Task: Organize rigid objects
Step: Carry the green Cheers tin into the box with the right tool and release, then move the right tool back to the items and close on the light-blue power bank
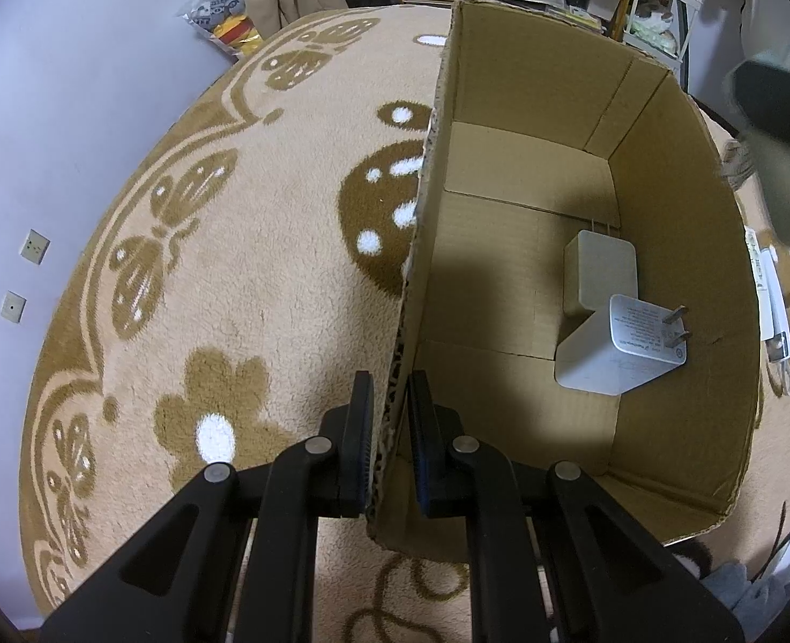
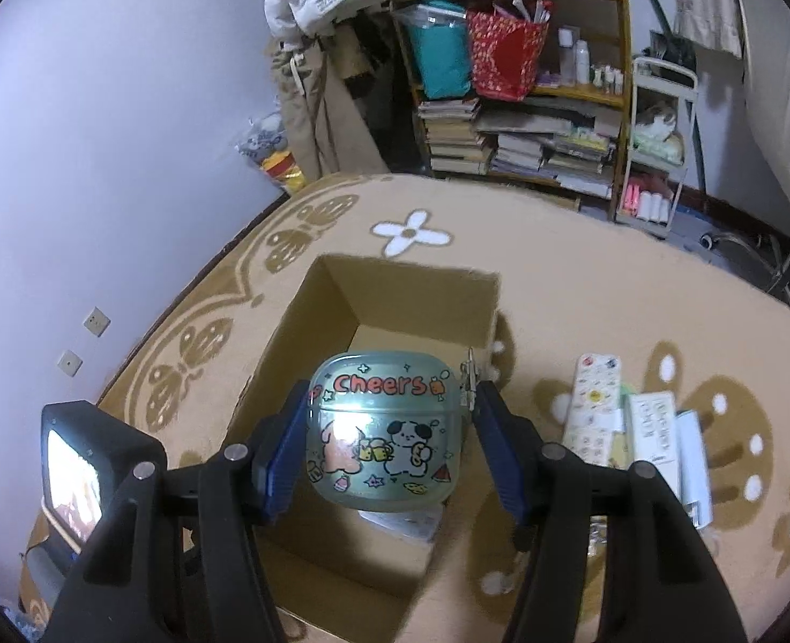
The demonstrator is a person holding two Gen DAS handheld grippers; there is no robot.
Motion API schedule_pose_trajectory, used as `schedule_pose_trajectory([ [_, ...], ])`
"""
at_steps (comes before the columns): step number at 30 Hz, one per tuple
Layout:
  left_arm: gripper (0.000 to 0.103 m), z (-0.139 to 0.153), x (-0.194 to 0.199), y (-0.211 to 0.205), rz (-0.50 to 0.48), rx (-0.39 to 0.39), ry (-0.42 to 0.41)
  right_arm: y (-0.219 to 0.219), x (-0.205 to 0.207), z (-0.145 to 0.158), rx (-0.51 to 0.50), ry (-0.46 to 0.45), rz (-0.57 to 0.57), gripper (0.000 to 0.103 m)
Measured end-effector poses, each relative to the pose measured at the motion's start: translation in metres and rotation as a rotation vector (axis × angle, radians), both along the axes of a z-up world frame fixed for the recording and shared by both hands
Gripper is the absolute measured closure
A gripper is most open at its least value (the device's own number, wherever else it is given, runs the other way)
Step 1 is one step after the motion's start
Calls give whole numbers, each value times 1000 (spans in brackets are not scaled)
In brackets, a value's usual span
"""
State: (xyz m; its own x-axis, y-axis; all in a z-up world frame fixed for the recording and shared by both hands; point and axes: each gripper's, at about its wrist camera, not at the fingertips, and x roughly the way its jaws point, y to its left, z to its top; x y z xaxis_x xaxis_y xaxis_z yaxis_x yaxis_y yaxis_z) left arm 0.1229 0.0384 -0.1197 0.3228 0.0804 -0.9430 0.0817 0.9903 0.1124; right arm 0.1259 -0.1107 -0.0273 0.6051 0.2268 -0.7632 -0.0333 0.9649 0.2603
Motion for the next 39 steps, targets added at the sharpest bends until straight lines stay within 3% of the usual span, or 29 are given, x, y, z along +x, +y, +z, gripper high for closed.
schedule_pose_trajectory([
  [10,91,1,0,1,6,-11,-2,3,-2,-23,20,50,5,39],
  [19,91,1,0,2,5,-11,-4,-1,-3,-22,-10,50,8,39],
  [23,91,1,1,2,6,-10,-4,-7,-7,-6,-13,11,15,38],
  [29,91,1,2,3,18,-8,-8,-25,-15,17,-105,-68,-2,23],
  [33,91,1,3,3,20,-9,-7,-47,-14,19,-158,-59,-36,14],
  [39,91,1,3,3,19,-7,-9,-84,-15,9,-217,-40,-84,13],
])
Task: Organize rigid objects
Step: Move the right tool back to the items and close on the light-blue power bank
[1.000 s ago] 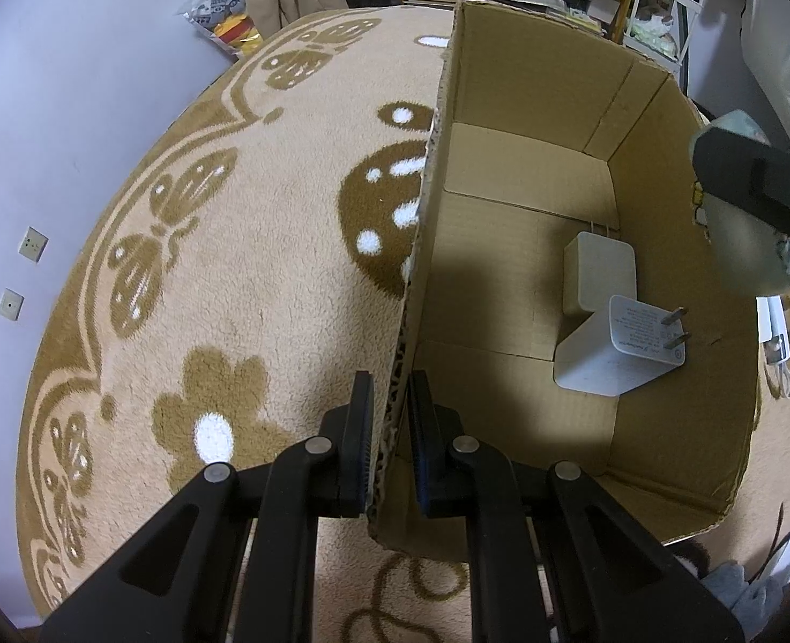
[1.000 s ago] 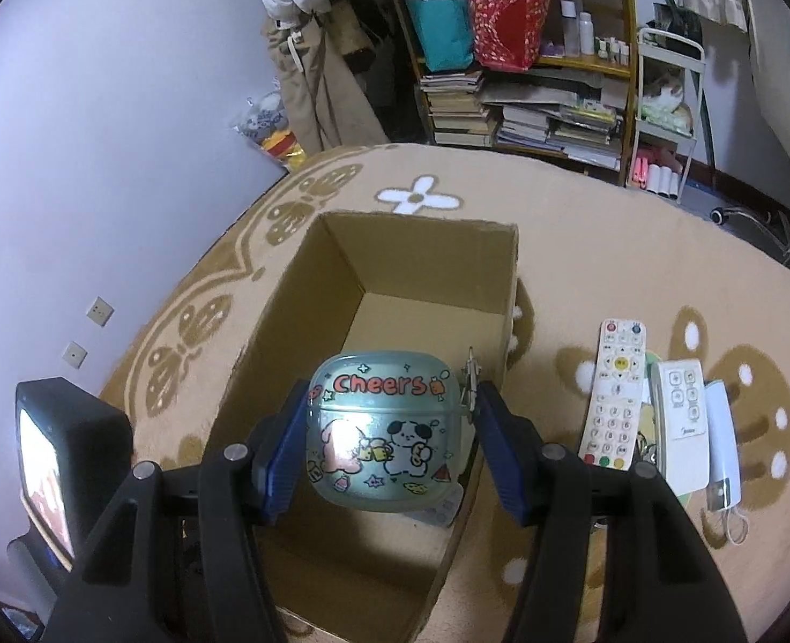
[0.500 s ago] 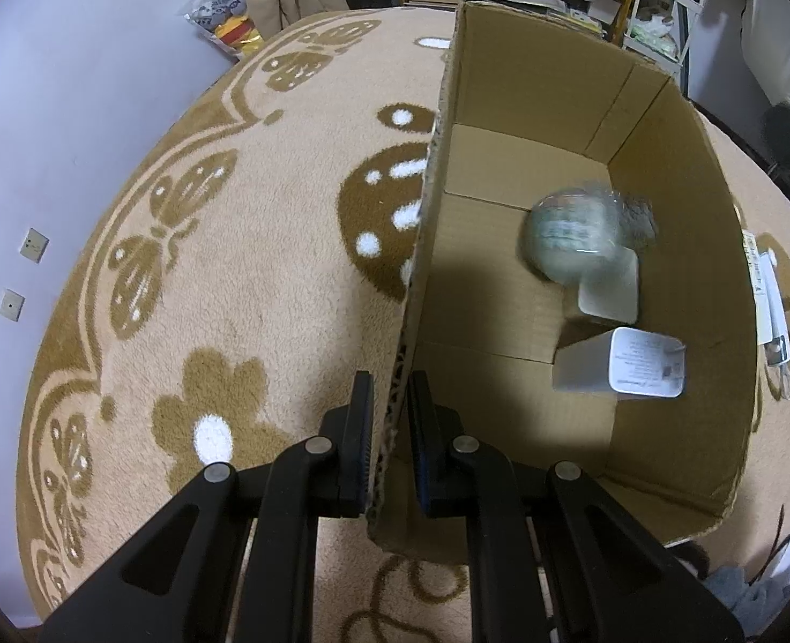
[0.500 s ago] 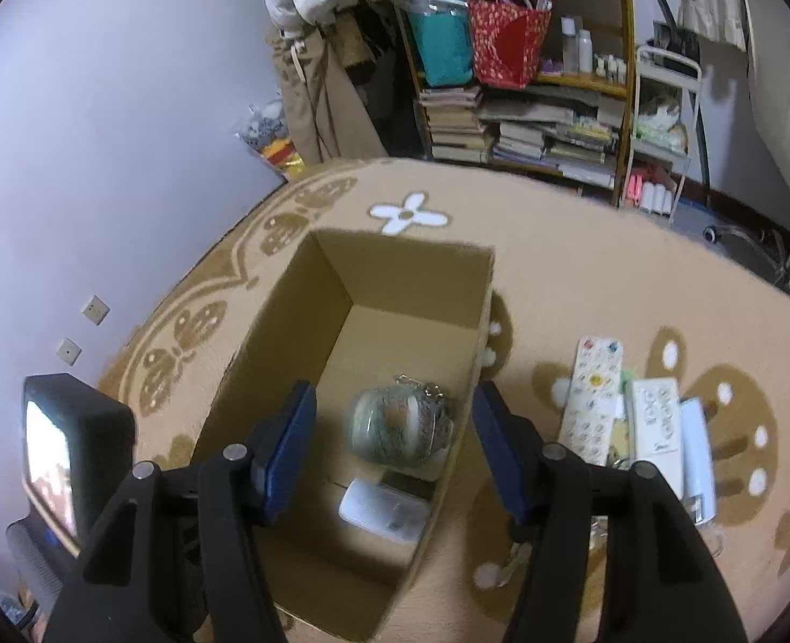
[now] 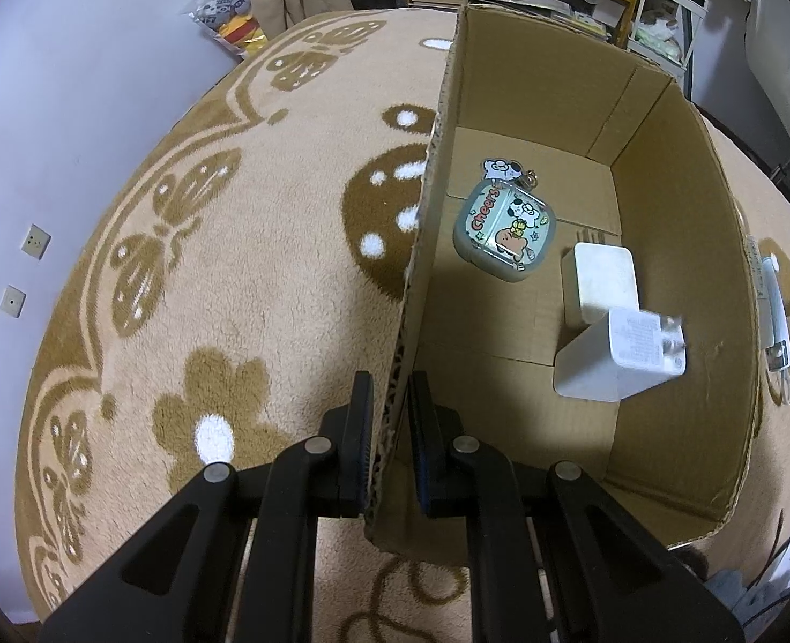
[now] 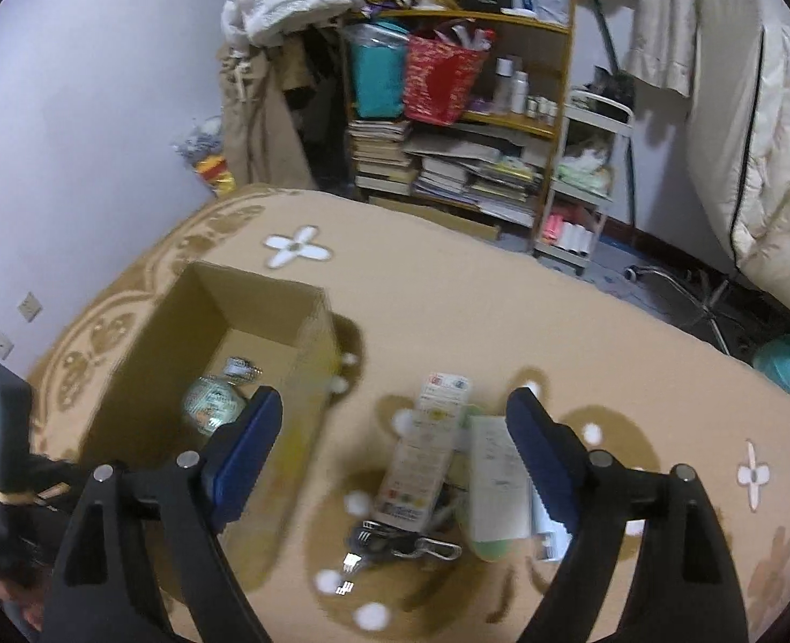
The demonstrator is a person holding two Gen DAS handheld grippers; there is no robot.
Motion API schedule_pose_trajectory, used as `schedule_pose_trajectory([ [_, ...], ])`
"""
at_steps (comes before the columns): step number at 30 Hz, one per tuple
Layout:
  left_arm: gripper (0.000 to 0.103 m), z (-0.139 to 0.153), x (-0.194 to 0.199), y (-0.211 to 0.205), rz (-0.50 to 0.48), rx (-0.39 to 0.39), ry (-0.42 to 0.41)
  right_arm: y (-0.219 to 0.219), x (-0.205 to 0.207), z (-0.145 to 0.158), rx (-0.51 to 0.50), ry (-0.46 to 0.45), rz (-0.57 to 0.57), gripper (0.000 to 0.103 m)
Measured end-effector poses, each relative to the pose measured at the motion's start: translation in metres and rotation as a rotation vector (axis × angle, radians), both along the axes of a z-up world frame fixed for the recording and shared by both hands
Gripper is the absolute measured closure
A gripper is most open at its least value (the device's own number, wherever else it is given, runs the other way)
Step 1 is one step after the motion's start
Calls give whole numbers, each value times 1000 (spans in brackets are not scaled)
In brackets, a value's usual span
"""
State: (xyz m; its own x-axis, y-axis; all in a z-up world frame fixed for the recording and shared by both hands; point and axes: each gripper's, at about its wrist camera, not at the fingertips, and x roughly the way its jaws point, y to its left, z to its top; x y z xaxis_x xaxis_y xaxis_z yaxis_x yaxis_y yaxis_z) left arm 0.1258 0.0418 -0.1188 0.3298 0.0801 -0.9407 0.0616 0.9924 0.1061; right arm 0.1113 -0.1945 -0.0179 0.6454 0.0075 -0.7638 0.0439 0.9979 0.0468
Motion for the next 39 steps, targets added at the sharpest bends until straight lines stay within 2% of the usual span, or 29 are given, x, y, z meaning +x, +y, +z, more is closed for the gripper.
schedule_pose_trajectory([
  [9,91,1,-2,-4,-6,22,-4,-58,-15,-39,-19,54,-88,13],
  [17,91,1,-1,-3,1,23,-4,-94,-29,-76,67,56,-174,14],
  [19,91,1,-2,-4,0,28,-5,-102,-29,-87,97,71,-194,21],
  [23,90,-1,-2,-5,-3,38,-6,-112,-26,-114,129,128,-216,25],
  [25,90,-1,-2,-5,-4,41,-8,-116,-25,-124,152,147,-231,35],
  [27,90,-1,-2,-5,-2,41,-8,-121,-24,-134,170,167,-248,36],
  [30,90,-1,-2,-5,0,41,-9,-122,-25,-143,170,180,-257,47],
  [33,90,-1,-2,-5,-2,44,-10,-127,-25,-145,149,177,-280,49],
  [37,90,-1,-2,-5,-2,48,-11,-133,-24,-148,186,171,-283,49],
  [39,90,-1,-2,-5,-2,48,-11,-131,-23,-149,188,173,-274,54],
])
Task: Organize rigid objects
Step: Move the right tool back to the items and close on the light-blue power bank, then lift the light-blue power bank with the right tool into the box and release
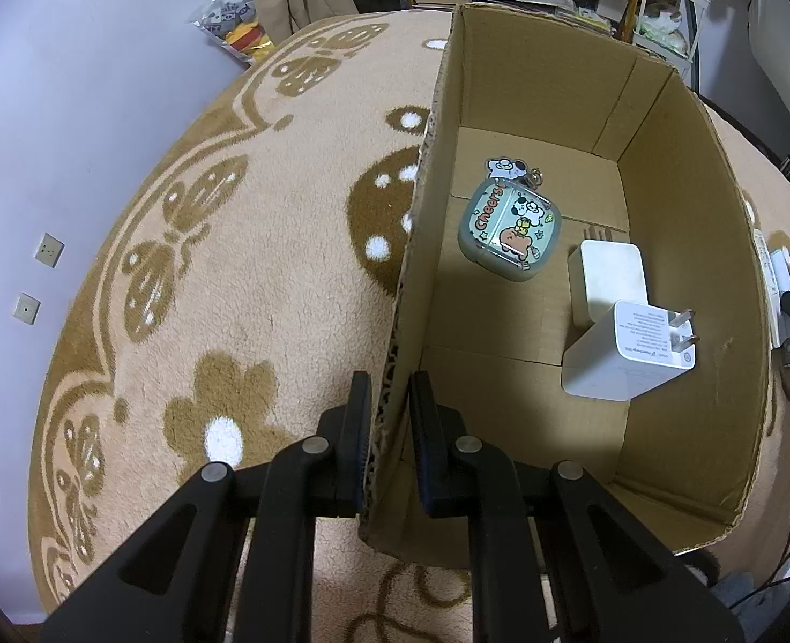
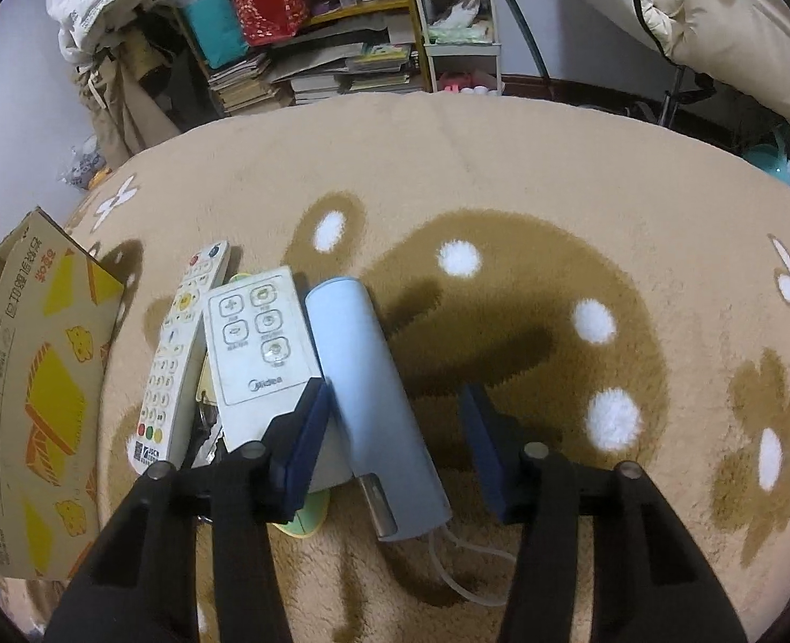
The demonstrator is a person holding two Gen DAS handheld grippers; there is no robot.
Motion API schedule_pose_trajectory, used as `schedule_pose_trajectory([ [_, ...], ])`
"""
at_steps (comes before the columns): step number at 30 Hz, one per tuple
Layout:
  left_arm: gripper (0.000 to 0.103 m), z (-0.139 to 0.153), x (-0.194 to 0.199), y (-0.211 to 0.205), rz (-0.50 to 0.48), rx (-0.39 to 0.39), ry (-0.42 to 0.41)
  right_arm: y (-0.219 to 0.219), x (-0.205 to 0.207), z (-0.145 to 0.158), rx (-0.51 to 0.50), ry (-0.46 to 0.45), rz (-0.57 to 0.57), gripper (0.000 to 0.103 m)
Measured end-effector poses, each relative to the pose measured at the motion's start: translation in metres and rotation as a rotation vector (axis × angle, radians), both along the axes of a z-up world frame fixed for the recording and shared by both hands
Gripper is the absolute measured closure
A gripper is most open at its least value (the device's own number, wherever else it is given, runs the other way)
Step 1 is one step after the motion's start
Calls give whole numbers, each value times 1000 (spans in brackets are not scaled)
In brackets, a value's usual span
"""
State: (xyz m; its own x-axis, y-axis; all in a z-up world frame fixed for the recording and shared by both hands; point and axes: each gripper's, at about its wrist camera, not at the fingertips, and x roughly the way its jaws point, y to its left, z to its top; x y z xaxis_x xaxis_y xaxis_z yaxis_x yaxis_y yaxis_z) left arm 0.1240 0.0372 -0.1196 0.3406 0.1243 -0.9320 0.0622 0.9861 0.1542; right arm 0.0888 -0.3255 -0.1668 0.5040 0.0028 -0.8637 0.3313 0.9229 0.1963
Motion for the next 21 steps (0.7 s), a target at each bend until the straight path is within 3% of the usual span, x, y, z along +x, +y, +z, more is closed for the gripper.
schedule_pose_trajectory([
  [21,90,0,0,-1,0,1,0,-5,10,-4,-8,7,-42,57],
])
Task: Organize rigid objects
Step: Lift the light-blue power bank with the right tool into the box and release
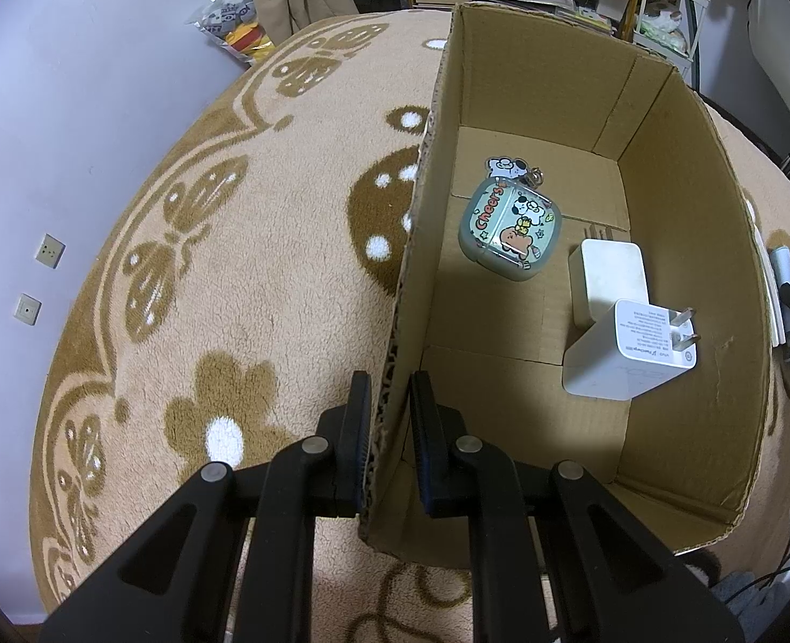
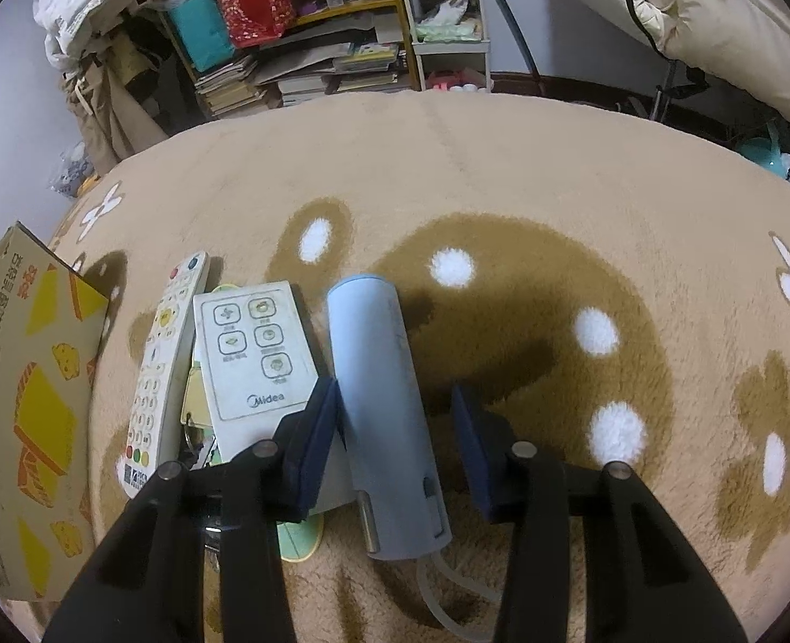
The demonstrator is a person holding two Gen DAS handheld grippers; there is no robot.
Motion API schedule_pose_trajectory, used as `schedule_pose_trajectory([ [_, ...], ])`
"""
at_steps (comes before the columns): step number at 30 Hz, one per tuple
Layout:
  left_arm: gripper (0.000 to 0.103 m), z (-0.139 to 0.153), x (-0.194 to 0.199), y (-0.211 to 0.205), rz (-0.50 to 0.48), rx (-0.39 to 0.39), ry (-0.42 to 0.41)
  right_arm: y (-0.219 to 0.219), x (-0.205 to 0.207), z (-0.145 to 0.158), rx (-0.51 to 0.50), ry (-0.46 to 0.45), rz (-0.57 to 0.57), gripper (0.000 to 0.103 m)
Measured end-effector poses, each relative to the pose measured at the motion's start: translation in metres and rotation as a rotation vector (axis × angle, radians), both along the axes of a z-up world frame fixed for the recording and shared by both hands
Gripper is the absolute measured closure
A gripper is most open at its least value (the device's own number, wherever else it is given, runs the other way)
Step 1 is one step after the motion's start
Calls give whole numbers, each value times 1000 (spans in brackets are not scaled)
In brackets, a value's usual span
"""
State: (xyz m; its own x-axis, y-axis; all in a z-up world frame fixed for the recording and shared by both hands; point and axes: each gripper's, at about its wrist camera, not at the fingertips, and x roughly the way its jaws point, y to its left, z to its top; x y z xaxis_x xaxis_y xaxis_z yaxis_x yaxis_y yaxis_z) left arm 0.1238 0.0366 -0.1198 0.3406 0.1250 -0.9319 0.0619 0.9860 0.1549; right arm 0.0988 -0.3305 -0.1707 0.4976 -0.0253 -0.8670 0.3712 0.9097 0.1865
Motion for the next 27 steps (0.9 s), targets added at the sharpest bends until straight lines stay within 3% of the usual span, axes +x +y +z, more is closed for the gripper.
schedule_pose_trajectory([
  [7,90,0,0,1,-1,-2,0,2,0,-2,-20,14,-6,59],
  [10,90,0,0,1,-1,0,-1,-1,2,-11,-1,64,-43,69],
  [13,90,0,0,1,0,0,-1,-2,0,-8,-9,53,-60,73],
  [20,89,0,0,3,3,0,-2,-7,-13,15,41,-28,-125,74],
  [27,89,0,0,2,4,1,-1,-2,-15,48,130,-132,-106,74],
])
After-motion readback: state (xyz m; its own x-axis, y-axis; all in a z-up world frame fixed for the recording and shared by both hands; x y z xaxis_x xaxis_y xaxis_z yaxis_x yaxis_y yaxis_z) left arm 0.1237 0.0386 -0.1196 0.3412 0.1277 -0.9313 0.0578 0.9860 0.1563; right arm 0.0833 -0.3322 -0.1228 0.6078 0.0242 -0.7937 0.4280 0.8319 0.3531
